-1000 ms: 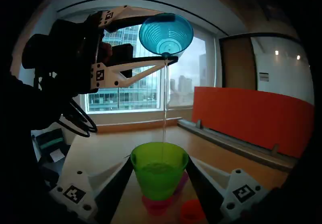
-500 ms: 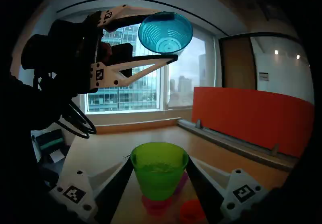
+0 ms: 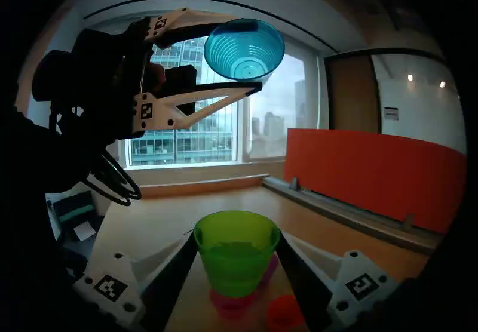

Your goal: Pour water

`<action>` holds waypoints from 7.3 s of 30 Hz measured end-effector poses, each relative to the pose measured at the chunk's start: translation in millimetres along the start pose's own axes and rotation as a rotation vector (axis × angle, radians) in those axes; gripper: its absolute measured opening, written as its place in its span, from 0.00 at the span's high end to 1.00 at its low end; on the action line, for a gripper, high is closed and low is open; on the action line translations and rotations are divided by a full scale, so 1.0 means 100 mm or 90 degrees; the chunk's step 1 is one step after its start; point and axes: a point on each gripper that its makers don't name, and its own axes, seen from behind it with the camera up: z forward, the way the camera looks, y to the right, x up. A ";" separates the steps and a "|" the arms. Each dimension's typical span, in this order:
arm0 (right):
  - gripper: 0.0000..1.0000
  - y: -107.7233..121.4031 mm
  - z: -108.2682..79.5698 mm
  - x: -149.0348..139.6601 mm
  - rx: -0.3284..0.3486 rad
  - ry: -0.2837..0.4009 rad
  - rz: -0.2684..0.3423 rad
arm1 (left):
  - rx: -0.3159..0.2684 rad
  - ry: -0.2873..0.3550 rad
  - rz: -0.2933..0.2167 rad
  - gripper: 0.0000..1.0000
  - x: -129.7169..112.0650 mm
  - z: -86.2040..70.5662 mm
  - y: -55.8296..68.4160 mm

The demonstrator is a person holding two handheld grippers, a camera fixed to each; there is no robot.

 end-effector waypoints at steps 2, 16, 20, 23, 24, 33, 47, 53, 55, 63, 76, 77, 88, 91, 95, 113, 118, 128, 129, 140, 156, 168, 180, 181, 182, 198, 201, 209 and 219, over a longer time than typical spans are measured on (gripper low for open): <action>0.09 0.00 0.00 0.01 0.000 0.000 -0.001 | -0.001 -0.002 -0.015 0.13 -0.02 0.01 0.00; 0.09 0.03 -0.02 0.02 -0.005 0.006 0.002 | -0.006 -0.001 -0.297 0.14 -0.08 0.02 -0.01; 0.09 0.03 -0.02 0.04 -0.006 0.010 0.005 | -0.008 0.002 -0.391 0.13 -0.12 0.00 -0.01; 0.09 0.03 -0.03 0.05 -0.007 0.012 0.005 | -0.008 0.001 -0.451 0.13 -0.16 -0.01 -0.01; 0.09 0.03 -0.03 0.05 -0.007 0.012 0.005 | -0.008 0.000 -0.472 0.13 -0.17 0.00 -0.01; 0.09 0.04 -0.06 0.05 -0.009 0.016 0.007 | -0.016 0.008 -0.639 0.13 -0.26 0.02 -0.04; 0.09 0.03 -0.07 0.08 -0.013 0.021 0.007 | -0.048 0.017 -0.890 0.13 -0.36 0.06 0.03; 0.09 0.04 -0.07 0.06 -0.012 0.022 0.008 | -0.044 0.006 -0.916 0.13 -0.45 0.09 0.07; 0.09 0.05 -0.07 0.05 -0.012 0.022 0.010 | -0.042 0.002 -0.914 0.13 -0.46 0.09 0.08; 0.09 0.08 -0.09 0.07 -0.017 0.023 0.012 | -0.033 -0.006 -0.921 0.13 -0.53 0.08 0.11; 0.09 0.19 -0.27 0.11 -0.041 0.023 0.015 | -0.035 -0.025 -0.943 0.13 -0.66 -0.02 0.34; 0.09 0.20 -0.29 0.11 -0.043 0.022 0.015 | -0.036 -0.029 -0.943 0.13 -0.67 -0.03 0.38; 0.09 0.35 -0.55 0.15 -0.080 0.020 0.014 | -0.034 -0.046 -0.946 0.13 -0.75 -0.16 0.61; 0.09 0.40 -0.61 0.17 -0.089 0.023 0.017 | -0.032 -0.050 -0.947 0.13 -0.77 -0.19 0.65; 0.09 0.43 -0.69 0.21 -0.097 0.026 0.019 | -0.034 -0.054 -0.953 0.13 -0.79 -0.23 0.70; 0.09 0.52 -0.95 0.29 -0.126 0.022 0.017 | -0.041 -0.073 -0.962 0.13 -0.84 -0.38 0.88; 0.09 0.50 -0.97 0.30 -0.125 0.020 0.019 | -0.056 -0.081 -0.957 0.13 -0.82 -0.43 0.99; 0.09 0.42 -1.02 0.22 -0.114 -0.005 0.014 | -0.101 -0.114 -0.956 0.13 -0.79 -0.57 1.34; 0.09 0.41 -1.02 0.21 -0.113 -0.008 0.014 | -0.107 -0.118 -0.955 0.13 -0.79 -0.58 1.39; 0.09 0.35 -1.08 0.02 -0.102 -0.045 0.018 | -0.160 -0.158 -0.943 0.12 -0.78 -0.71 1.79; 0.08 0.36 -1.13 -0.36 -0.084 -0.127 0.019 | -0.270 -0.209 -0.900 0.12 -0.68 -0.83 2.40; 0.08 0.30 -1.10 -0.75 -0.055 -0.201 0.013 | -0.340 -0.256 -0.876 0.12 -0.70 -0.96 2.82; 0.08 0.27 -1.05 -1.05 -0.035 -0.251 0.022 | -0.400 -0.281 -0.869 0.12 -0.65 -1.05 3.18; 0.08 0.27 -1.04 -1.08 -0.034 -0.255 0.022 | -0.405 -0.283 -0.868 0.12 -0.65 -1.06 3.21; 0.08 0.26 -1.04 -1.10 -0.032 -0.258 0.023 | -0.409 -0.285 -0.868 0.12 -0.65 -1.06 3.24; 0.08 0.24 -1.01 -1.46 -0.027 -0.293 0.039 | -0.468 -0.313 -0.854 0.12 -0.64 -1.10 3.63; 0.08 0.23 -1.02 -1.52 -0.028 -0.298 0.043 | -0.477 -0.316 -0.853 0.12 -0.62 -1.10 3.70; 0.08 0.22 -1.02 -1.62 -0.028 -0.307 0.047 | -0.487 -0.318 -0.862 0.12 -0.60 -1.11 3.82; 0.08 0.19 -1.03 -1.70 -0.030 -0.317 0.047 | -0.487 -0.318 -0.874 0.11 -0.59 -1.14 3.89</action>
